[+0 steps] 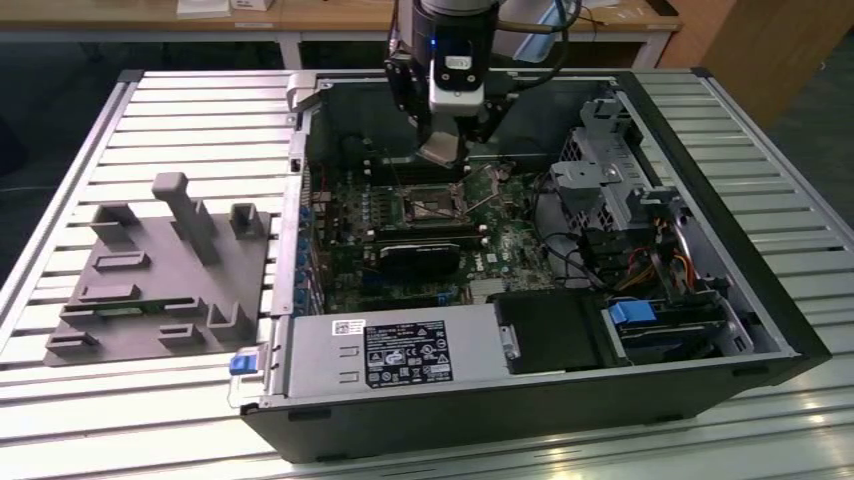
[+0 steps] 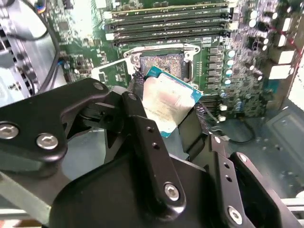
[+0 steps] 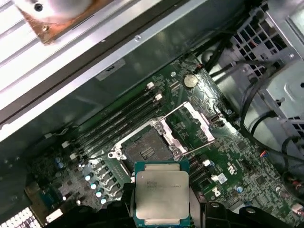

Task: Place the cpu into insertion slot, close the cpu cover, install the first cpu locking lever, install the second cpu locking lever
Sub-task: 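Place the cpu into insertion slot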

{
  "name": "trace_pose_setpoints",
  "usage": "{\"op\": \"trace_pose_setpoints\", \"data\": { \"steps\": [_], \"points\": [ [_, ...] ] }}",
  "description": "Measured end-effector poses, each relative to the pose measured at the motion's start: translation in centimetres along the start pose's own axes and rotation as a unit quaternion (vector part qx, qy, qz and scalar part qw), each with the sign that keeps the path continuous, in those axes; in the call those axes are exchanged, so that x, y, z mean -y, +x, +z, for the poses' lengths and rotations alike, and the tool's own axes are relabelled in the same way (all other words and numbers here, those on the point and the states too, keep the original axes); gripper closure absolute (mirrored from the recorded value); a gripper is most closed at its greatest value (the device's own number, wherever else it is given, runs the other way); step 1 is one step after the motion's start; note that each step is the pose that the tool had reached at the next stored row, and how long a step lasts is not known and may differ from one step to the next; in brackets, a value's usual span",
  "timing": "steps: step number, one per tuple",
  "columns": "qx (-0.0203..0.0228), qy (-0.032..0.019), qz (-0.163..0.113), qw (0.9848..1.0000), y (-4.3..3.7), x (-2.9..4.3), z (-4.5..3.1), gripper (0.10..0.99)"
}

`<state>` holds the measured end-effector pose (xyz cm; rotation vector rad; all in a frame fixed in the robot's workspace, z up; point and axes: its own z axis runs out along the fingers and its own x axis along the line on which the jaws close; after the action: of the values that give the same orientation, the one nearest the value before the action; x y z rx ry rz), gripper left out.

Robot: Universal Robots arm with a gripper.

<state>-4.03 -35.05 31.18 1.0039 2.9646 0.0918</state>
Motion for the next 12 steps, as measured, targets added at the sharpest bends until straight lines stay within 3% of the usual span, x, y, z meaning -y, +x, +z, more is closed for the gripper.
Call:
{"op": "trace_pose_setpoints", "data": {
  "steps": [6, 12],
  "points": [
    [0.0033, -0.0004, 0.055, 0.9985, 0.00, 0.03, 0.53, 0.545],
    [0.0067, -0.0007, 0.109, 0.9940, -0.01, 0.06, 0.97, 0.545]
  ]
}}
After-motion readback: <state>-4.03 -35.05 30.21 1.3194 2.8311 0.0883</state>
